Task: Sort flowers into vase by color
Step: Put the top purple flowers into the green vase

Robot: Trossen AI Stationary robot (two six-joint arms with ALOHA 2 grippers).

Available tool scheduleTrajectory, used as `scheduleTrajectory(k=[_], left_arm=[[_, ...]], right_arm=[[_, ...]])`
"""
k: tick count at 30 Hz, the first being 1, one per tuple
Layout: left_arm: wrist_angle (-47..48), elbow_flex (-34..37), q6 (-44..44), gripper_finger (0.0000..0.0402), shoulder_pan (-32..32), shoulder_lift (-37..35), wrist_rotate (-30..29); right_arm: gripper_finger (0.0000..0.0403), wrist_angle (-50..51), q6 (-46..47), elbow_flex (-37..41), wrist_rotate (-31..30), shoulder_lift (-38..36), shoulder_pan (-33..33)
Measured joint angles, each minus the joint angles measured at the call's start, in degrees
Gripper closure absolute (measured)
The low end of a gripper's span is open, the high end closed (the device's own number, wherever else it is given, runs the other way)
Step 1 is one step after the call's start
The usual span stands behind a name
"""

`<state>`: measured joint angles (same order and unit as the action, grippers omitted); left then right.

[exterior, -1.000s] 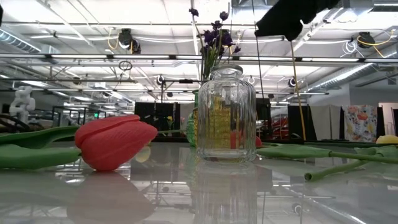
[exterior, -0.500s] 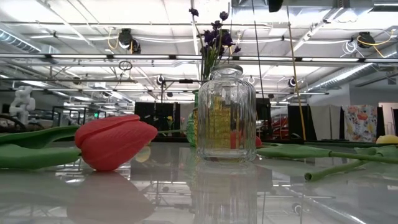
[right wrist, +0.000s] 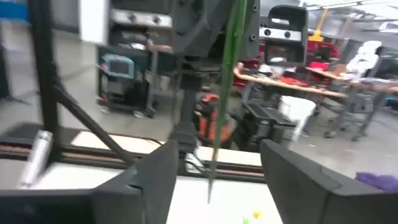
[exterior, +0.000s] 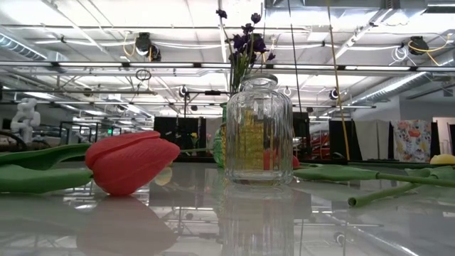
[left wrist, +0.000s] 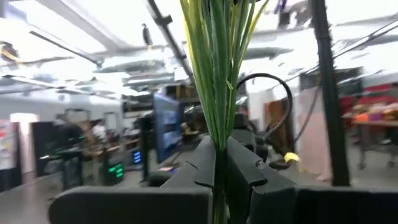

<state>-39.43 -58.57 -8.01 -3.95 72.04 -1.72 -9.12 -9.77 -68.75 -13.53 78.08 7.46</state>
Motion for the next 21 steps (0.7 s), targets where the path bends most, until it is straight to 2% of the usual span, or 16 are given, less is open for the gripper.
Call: scheduleTrajectory(k=[5,12,16,21], left_arm=[[-2.4,0.0,1.6,0.0388,1.5,2.3,2.5],[-5.1,0.0,1.6,0.0388,1.8,4.5,5.3],[-6.2,0.0,1.3,0.0388,1.8,5.7,6.1],[-6.1,0.0,-0.3,0.0388,1.8,5.9,6.1]], right_arm=[[0.0146,1.6,-2.1,-4.2,-1.5,3.0,-0.1],[0.016,0.8,-1.0,-4.9,-1.2,4.8,-1.5],[0.0194,0.8,0.9,-4.9,1.1,5.5,-2.7],[0.0288,2.2,2.6,-4.9,1.8,5.5,-2.9]])
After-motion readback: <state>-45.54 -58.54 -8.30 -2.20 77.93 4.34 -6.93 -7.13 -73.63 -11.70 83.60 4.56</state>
